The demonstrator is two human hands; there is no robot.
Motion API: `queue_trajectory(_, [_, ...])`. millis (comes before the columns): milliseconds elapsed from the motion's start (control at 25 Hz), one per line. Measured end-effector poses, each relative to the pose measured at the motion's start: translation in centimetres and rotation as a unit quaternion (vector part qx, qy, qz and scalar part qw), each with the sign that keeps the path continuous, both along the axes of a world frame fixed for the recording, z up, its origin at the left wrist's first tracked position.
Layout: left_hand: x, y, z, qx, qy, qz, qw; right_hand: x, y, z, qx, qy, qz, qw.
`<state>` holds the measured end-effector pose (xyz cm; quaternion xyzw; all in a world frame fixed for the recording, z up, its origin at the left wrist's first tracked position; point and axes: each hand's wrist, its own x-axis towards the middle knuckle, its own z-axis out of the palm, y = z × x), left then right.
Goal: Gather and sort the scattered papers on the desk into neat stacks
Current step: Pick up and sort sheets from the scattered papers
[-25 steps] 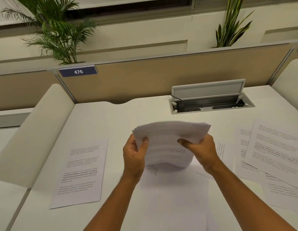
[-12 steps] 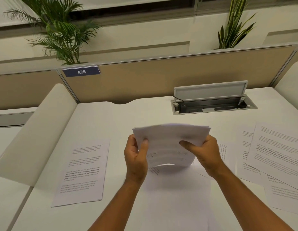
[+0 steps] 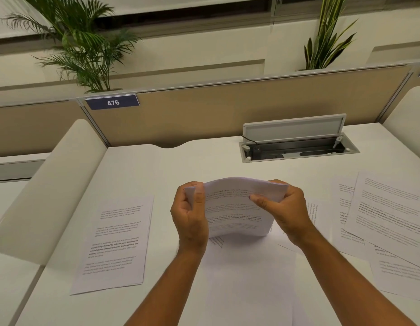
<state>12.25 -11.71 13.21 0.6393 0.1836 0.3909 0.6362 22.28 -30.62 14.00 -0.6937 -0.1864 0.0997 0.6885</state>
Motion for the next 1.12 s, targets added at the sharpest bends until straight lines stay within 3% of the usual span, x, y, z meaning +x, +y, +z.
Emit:
queue_trajectory(240, [-1.4, -0.7, -3.0, -0.031, 0.064, -0.049, 0.996, -0.4, -0.2, -2.5, -0.032, 0.048, 0.006, 0.998])
queue_trajectory(440, [-1.4, -0.2, -3.1, -0.007, 0.048, -0.05, 0.998, -0.3, -0.2, -2.5, -0.021, 0.041, -0.004, 0.999])
queue_trajectory(760, [-2.7, -1.0, -7.9, -0.048, 0.155, -0.1, 0.982, -1.8, -0.2, -7.1, -0.094, 0.11, -0.007, 0.989])
queue_trajectory(1120, [-2.6, 5.1, -6.4, -0.066, 0.215, 0.004, 0.974, -2.6, 5.2, -5.8, -0.104, 0.05, -0.052, 0.992])
